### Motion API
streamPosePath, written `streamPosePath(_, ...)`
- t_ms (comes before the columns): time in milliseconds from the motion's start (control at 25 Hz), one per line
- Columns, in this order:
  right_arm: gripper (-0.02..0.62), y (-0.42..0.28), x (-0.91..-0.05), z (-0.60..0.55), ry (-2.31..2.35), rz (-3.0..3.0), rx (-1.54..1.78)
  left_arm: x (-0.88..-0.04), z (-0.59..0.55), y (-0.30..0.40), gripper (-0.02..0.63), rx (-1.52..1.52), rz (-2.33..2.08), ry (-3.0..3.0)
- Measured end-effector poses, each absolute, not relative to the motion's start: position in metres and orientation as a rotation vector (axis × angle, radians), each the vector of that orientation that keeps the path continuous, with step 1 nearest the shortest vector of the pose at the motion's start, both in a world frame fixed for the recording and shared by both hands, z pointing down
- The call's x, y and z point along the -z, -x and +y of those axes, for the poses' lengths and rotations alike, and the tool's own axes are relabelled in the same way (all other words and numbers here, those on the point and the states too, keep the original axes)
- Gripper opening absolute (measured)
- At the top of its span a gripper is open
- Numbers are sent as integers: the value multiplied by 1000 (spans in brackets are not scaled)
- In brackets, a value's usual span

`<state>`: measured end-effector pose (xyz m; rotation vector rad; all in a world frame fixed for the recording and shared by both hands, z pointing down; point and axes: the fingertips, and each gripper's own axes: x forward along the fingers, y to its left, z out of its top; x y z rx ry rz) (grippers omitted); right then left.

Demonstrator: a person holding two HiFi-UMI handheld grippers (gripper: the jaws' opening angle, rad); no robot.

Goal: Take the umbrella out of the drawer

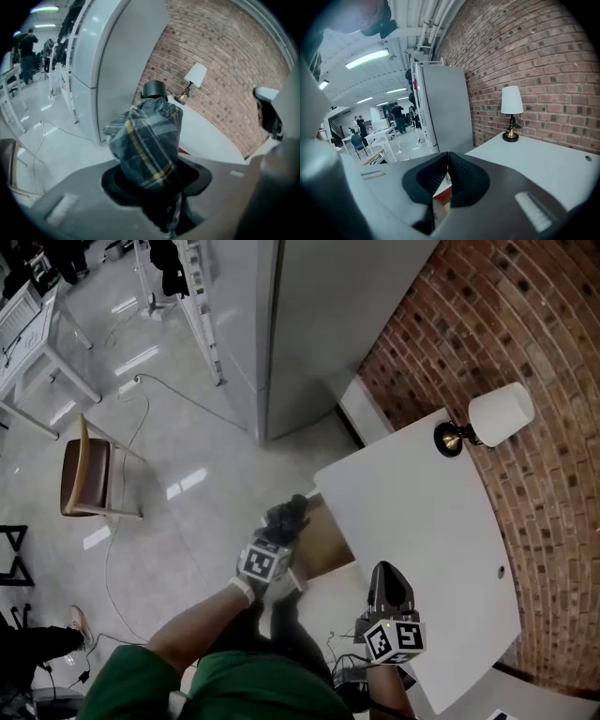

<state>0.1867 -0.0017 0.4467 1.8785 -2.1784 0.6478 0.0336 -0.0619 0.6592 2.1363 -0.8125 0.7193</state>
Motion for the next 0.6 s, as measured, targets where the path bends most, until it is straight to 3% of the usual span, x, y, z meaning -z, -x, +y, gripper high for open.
streamPosePath(600, 0, -189, -356, 2, -2026, -2221, -505, -533, -73, 9, 184, -602, -790, -2348)
